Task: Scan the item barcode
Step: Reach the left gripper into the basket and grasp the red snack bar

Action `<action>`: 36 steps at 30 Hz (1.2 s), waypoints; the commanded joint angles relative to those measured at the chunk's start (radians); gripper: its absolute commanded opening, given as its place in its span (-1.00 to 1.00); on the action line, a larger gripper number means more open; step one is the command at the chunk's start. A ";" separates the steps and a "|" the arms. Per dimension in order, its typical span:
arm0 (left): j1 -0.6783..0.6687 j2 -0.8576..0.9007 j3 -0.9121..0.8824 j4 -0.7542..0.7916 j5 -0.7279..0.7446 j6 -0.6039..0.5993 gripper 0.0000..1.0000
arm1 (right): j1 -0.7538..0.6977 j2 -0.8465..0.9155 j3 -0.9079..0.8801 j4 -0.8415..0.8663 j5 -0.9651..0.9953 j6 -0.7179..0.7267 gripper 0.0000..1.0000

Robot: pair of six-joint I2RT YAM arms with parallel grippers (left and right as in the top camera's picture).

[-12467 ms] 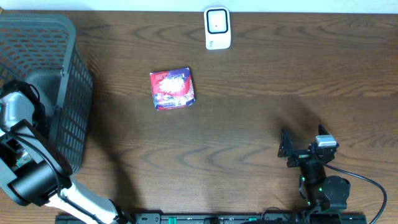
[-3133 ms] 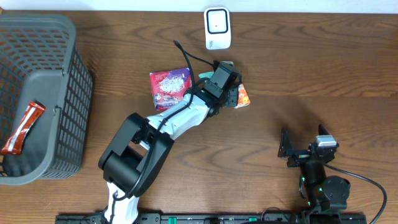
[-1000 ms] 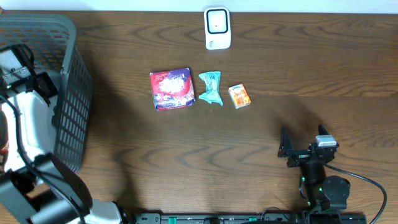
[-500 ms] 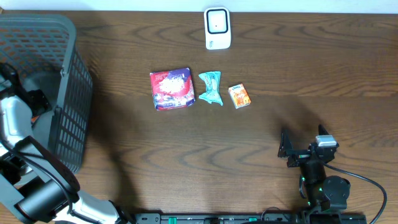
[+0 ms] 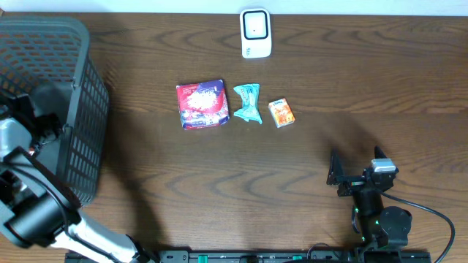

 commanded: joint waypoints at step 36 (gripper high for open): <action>0.002 -0.132 0.021 0.040 0.657 -0.029 -0.86 | 0.008 -0.005 -0.001 -0.004 -0.006 0.006 0.98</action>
